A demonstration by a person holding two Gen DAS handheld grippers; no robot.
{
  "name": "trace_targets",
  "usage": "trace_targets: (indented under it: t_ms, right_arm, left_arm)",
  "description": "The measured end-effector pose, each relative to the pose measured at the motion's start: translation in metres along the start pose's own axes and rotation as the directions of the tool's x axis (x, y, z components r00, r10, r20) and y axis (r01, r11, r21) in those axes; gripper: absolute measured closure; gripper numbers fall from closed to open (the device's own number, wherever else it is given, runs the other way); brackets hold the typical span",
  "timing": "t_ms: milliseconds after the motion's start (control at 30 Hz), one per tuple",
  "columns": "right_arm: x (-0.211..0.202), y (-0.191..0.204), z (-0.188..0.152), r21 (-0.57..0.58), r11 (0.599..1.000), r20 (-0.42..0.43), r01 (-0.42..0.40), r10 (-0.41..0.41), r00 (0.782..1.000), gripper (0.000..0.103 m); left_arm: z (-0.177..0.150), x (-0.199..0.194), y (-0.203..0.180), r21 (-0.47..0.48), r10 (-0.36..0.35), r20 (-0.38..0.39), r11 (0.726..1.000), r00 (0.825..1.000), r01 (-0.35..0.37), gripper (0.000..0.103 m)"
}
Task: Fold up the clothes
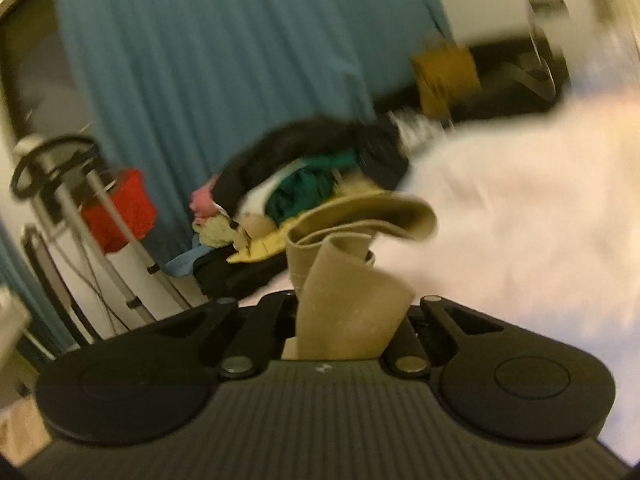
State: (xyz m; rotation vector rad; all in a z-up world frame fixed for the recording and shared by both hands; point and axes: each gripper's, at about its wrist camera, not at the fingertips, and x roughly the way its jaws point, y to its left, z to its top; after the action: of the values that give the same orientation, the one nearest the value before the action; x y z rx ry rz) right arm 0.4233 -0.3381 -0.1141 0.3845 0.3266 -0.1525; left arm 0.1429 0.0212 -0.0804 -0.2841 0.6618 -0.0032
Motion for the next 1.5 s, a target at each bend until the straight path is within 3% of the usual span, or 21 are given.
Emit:
trace_targets:
  t_ms: [100, 167, 300, 500, 700, 767, 833, 867, 900, 967, 1133, 1267, 1500]
  right_arm:
    - [-0.024, 0.059, 0.011, -0.168, 0.985, 0.077, 0.028, -0.015, 0.997, 0.093]
    - [-0.04, 0.104, 0.007, -0.295, 0.954, 0.118, 0.05, -0.015, 0.993, 0.093]
    - [-0.052, 0.191, -0.035, -0.553, 0.83, 0.138, 0.073, 0.004, 0.99, 0.093]
    - [-0.022, 0.273, -0.132, -0.727, 0.686, 0.027, 0.003, 0.024, 0.999, 0.093]
    - [0.009, 0.296, -0.176, -0.746, 0.66, -0.108, -0.089, 0.012, 0.994, 0.092]
    - [0.014, 0.295, -0.174, -0.723, 0.677, -0.174, -0.139, 0.016, 0.985, 0.09]
    - [0.014, 0.291, -0.166, -0.665, 0.718, -0.256, -0.207, 0.041, 0.966, 0.08]
    - [0.011, 0.286, -0.158, -0.617, 0.746, -0.298, -0.25, 0.072, 0.952, 0.063]
    - [0.005, 0.28, -0.149, -0.562, 0.772, -0.339, -0.297, 0.113, 0.934, 0.036]
    - [-0.024, 0.263, -0.13, -0.465, 0.803, -0.358, -0.373, 0.215, 0.909, 0.02]
    - [-0.122, 0.223, -0.086, -0.383, 0.82, -0.317, -0.424, 0.314, 0.895, 0.02]
    - [-0.208, 0.169, -0.06, -0.278, 0.873, -0.253, -0.402, 0.337, 0.907, 0.02]
    - [-0.334, 0.055, -0.073, -0.07, 0.935, -0.178, -0.348, 0.332, 0.926, 0.02]
  left_arm:
    - [0.002, -0.013, 0.005, 0.006, 0.013, 0.011, 1.0, 1.0, -0.013, 0.001]
    - [0.004, -0.022, 0.012, -0.002, 0.021, 0.019, 1.0, 1.0, -0.021, 0.001]
    - [0.009, -0.041, 0.036, -0.066, 0.025, 0.044, 0.998, 0.999, -0.023, 0.001]
    - [0.015, -0.046, 0.072, -0.164, 0.063, 0.044, 0.985, 0.997, -0.055, 0.0]
    - [0.012, -0.021, 0.09, -0.179, 0.09, -0.008, 0.98, 0.996, -0.09, 0.0]
    - [0.012, -0.013, 0.092, -0.183, 0.092, -0.026, 0.979, 0.995, -0.095, 0.0]
    - [0.013, -0.008, 0.091, -0.183, 0.088, -0.034, 0.979, 0.996, -0.093, 0.0]
    - [0.013, -0.007, 0.09, -0.178, 0.086, -0.033, 0.98, 0.996, -0.091, 0.0]
    - [0.014, -0.007, 0.088, -0.17, 0.085, -0.029, 0.981, 0.996, -0.089, 0.0]
    - [0.014, -0.008, 0.084, -0.154, 0.082, -0.02, 0.985, 0.996, -0.084, 0.0]
    - [0.012, -0.022, 0.067, -0.109, 0.067, 0.006, 0.992, 0.998, -0.066, 0.0]
    - [0.004, -0.042, 0.049, -0.057, 0.024, 0.01, 0.998, 1.0, -0.023, 0.001]
    - [-0.017, -0.083, 0.014, 0.052, -0.11, -0.033, 0.992, 0.993, 0.112, 0.003]
